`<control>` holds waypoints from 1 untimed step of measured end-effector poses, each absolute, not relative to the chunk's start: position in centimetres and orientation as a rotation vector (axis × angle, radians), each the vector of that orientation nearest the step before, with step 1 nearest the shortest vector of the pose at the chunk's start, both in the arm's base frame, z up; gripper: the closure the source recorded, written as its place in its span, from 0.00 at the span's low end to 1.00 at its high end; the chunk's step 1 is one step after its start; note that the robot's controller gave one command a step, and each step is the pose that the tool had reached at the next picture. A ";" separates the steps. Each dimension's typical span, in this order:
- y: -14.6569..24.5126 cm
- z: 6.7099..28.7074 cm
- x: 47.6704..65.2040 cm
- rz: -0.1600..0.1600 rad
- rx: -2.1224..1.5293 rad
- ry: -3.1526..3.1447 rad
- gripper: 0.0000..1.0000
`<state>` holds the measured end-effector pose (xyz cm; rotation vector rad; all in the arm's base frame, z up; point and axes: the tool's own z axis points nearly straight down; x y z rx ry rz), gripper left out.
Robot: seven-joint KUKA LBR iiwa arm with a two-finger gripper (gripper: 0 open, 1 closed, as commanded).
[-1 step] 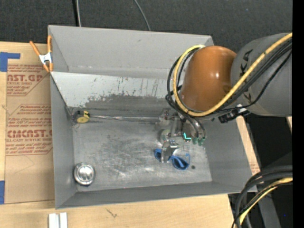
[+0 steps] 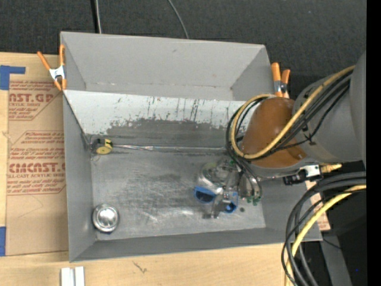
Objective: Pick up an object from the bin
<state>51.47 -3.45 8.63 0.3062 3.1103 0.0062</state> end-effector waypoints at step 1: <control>-2.2 10.0 50.1 0.002 0.563 3.089 0.00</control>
Offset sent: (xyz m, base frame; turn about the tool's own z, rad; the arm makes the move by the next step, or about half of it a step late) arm -0.0145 0.0111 0.0137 0.1659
